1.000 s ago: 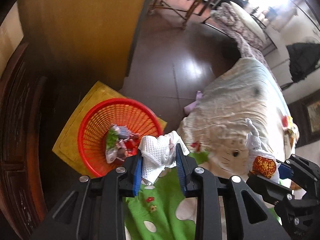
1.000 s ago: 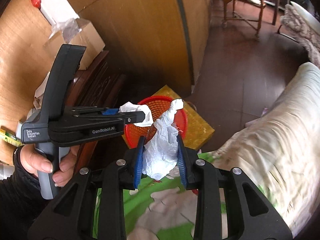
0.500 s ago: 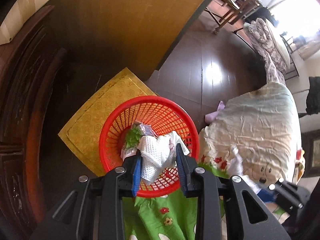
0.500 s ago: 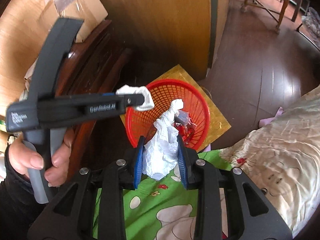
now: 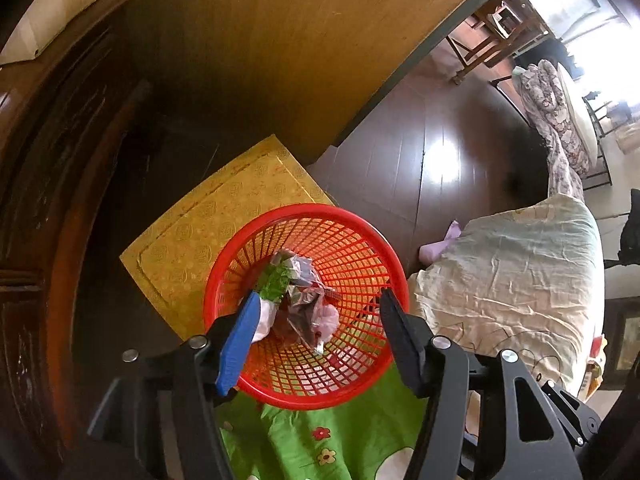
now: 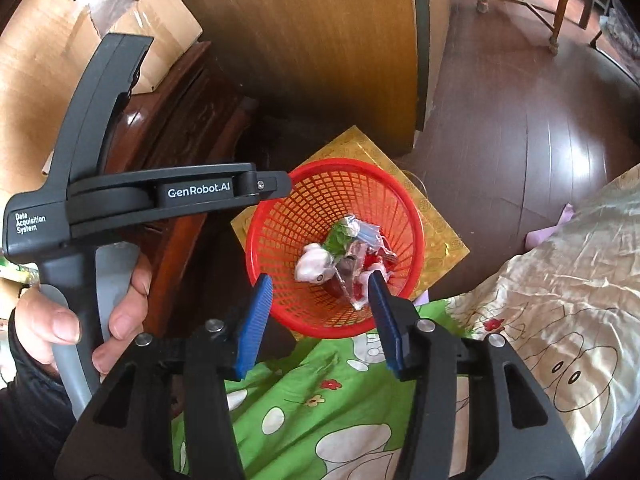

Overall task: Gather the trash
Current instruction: 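Swing both tools back over the bed toward the white medicine box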

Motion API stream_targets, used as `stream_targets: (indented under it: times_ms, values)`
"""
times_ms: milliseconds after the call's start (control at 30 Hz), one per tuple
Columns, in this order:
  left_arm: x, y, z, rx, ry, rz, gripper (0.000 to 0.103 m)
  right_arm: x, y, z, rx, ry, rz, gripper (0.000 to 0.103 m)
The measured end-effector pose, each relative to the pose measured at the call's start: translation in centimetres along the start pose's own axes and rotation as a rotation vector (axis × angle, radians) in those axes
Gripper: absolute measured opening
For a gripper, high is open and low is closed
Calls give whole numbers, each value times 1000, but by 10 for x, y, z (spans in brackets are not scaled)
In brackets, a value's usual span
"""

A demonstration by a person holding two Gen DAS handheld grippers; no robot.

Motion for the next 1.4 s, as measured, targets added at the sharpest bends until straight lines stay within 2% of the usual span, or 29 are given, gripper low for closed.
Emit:
stream_targets:
  times_ms: [267, 367, 433, 567, 667, 800, 967, 1200, 1400]
  values:
    - [5, 13, -8, -4, -25, -15, 64, 2, 12, -9, 26, -28, -39, 58]
    - [6, 22, -15, -6, -35, -27, 67, 5, 26, -14, 47, -40, -70, 61]
    - [7, 27, -20, -12, -49, -38, 75, 9, 42, -14, 35, -36, -93, 61]
    - [12, 42, -42, -15, -115, -63, 79, 20, 79, -16, 52, 10, -153, 63]
    - [17, 50, -61, 0, -155, -72, 80, 32, 112, -31, 99, 1, -212, 69]
    - [29, 61, -93, 15, -227, -95, 82, 56, 155, -61, 149, -51, -287, 72]
    - [48, 72, -135, 23, -308, -109, 84, 90, 199, -101, 211, -107, -361, 83]
    - [76, 83, -189, 37, -409, -134, 89, 141, 238, -162, 287, -224, -418, 84]
    - [106, 82, -236, 67, -489, -127, 90, 177, 257, -197, 344, -284, -439, 85]
Point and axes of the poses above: each gripper's, at about its wrist camera, not at the fingertips, and y roughly against the way its jaws point, z to its left, x to its underside, the point moved 6 cm from there along -y, roughly the way its jaws point, and after that the axes turned 9 degrees about -x, right-handed, at the moved point
